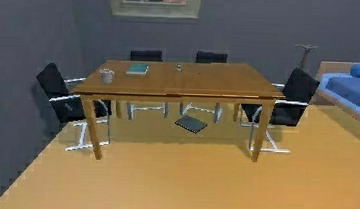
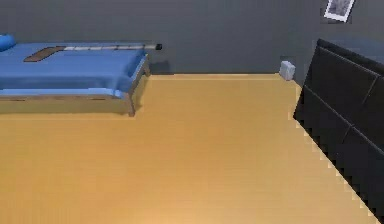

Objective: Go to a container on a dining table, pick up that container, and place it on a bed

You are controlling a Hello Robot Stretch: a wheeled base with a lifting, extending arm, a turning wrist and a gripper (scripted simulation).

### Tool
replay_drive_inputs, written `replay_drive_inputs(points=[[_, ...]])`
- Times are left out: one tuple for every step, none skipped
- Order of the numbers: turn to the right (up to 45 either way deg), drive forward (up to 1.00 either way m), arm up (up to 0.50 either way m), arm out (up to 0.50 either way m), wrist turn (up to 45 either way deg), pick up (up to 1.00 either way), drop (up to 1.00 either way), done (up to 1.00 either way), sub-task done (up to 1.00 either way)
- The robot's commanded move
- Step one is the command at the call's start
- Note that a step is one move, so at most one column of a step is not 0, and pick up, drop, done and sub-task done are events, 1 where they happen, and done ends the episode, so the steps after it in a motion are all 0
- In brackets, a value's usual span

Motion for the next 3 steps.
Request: replay_drive_inputs(points=[[0.0, 0.65, 0.0, 0.0, 0.0, 0.0, 0.0, 0.0, 0.0], [-39.0, 0.0, 0.0, 0.0, 0.0, 0.0, 0.0, 0.0, 0.0], [0.0, 0.15, 0.0, 0.0, 0.0, 0.0, 0.0, 0.0, 0.0]])
